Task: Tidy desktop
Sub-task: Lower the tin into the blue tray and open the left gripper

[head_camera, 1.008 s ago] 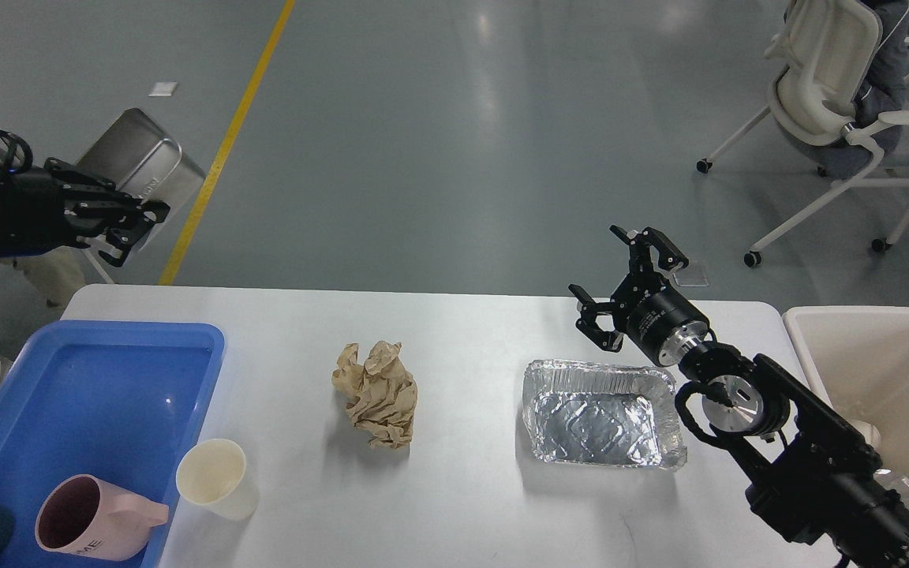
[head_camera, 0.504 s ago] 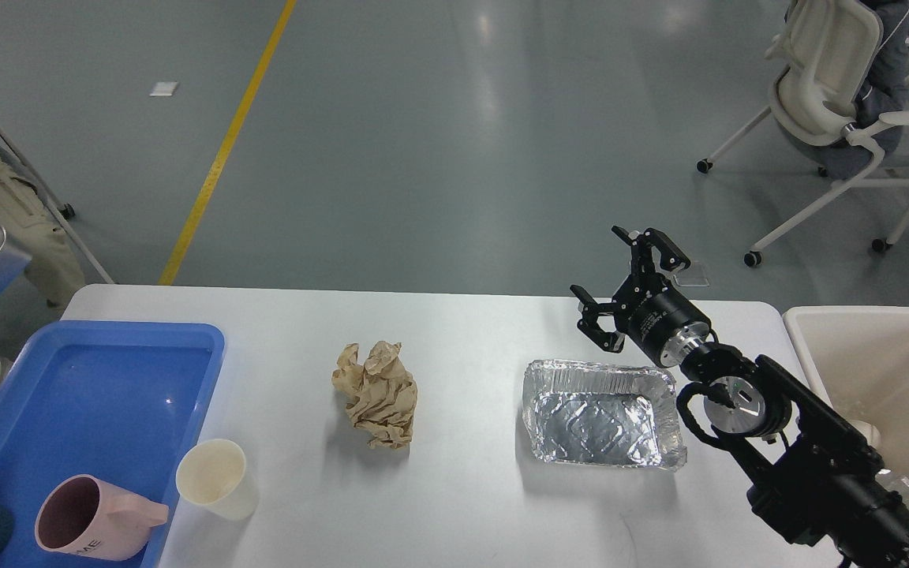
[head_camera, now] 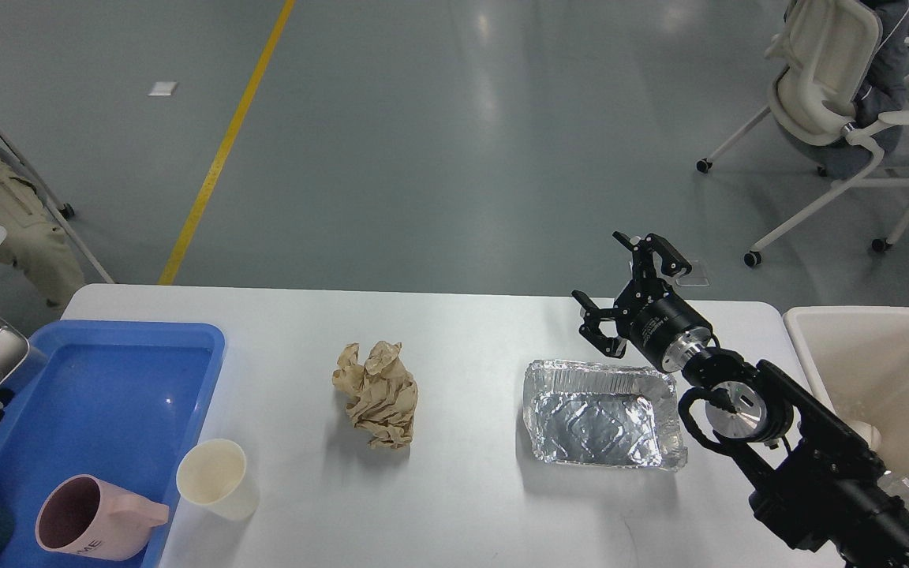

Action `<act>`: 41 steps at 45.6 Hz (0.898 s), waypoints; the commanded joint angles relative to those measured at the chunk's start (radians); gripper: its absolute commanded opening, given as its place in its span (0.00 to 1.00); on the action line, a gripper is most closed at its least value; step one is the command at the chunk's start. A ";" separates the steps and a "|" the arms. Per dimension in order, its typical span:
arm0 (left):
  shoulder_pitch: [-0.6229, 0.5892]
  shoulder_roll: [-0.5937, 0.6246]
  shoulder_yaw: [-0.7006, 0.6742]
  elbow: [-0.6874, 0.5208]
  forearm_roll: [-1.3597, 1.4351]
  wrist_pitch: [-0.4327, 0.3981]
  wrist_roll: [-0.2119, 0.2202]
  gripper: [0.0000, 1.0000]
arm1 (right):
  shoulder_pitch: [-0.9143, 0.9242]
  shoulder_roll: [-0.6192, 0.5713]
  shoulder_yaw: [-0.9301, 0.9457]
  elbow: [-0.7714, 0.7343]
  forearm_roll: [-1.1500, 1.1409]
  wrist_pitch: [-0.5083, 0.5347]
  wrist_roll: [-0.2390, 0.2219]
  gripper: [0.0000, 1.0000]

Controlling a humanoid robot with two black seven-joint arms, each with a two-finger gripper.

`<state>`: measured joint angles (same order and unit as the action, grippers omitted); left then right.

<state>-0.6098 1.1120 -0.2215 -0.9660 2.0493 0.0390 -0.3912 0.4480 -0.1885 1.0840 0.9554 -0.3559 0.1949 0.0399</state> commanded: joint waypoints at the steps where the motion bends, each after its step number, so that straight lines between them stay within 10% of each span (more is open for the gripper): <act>1: 0.001 -0.096 0.002 0.075 0.000 0.001 0.000 0.03 | -0.002 0.003 -0.001 -0.001 0.000 0.000 0.000 1.00; 25: 0.041 -0.274 0.001 0.231 -0.017 0.025 0.002 0.06 | -0.005 0.004 -0.001 -0.001 0.000 0.000 0.000 1.00; 34: 0.041 -0.284 0.001 0.233 -0.055 0.030 0.006 0.26 | -0.005 0.003 -0.001 -0.001 0.000 0.000 0.000 1.00; 41: 0.041 -0.284 -0.007 0.224 -0.112 0.033 0.021 0.61 | -0.005 0.001 -0.001 -0.003 0.000 0.000 0.000 1.00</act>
<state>-0.5688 0.8284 -0.2227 -0.7334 1.9769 0.0690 -0.3819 0.4432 -0.1868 1.0829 0.9537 -0.3559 0.1949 0.0399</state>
